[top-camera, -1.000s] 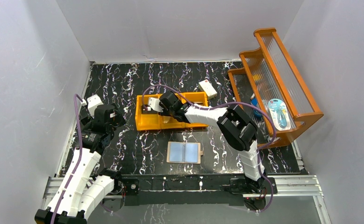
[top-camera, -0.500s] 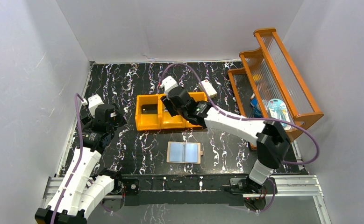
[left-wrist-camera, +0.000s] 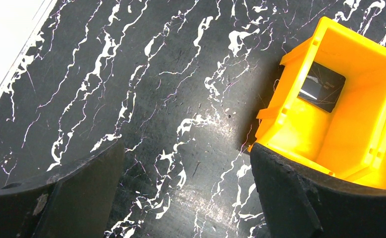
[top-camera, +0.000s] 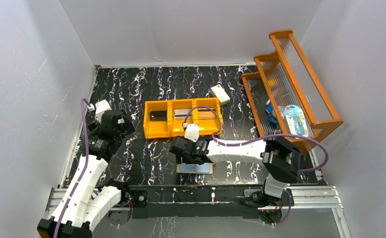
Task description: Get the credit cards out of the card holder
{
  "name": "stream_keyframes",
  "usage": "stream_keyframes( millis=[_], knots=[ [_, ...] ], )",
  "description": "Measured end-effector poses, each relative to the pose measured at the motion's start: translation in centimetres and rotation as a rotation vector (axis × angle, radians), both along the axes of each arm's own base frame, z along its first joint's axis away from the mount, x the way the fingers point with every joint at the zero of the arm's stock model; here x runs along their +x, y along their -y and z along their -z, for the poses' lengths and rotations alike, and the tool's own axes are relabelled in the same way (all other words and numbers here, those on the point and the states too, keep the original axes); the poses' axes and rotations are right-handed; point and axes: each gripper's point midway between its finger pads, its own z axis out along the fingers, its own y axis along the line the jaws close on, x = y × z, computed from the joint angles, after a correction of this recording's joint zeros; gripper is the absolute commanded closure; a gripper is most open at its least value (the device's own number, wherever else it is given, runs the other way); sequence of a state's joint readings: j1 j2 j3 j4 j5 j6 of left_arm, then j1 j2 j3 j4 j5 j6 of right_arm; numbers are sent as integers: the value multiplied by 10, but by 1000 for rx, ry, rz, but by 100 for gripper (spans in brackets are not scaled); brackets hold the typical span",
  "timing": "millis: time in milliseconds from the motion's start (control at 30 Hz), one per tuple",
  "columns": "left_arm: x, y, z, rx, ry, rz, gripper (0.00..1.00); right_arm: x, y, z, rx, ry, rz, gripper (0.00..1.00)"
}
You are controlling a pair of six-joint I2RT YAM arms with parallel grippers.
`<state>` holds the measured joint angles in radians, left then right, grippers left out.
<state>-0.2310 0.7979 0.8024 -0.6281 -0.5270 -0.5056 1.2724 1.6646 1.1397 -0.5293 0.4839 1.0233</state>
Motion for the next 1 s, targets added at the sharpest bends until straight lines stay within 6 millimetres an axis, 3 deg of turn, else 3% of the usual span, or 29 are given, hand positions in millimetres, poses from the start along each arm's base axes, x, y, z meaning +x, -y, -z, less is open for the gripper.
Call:
stream_keyframes(
  millis=[167, 533, 733, 1000],
  knots=[
    [0, 0, 0, -1, 0, 1, 2, -4, 6, 19, -67, -23, 42, 25],
    [0, 1, 1, -4, -2, 5, 2, -5, -3, 31, -90, -37, 34, 23],
    [1, 2, 1, -7, -2, 9, 2, -5, -6, 46, -126, -48, 33, 31],
    [0, 2, 2, -7, -4, 10, 2, -4, -2, 48, -155, -50, 54, 45]
  ],
)
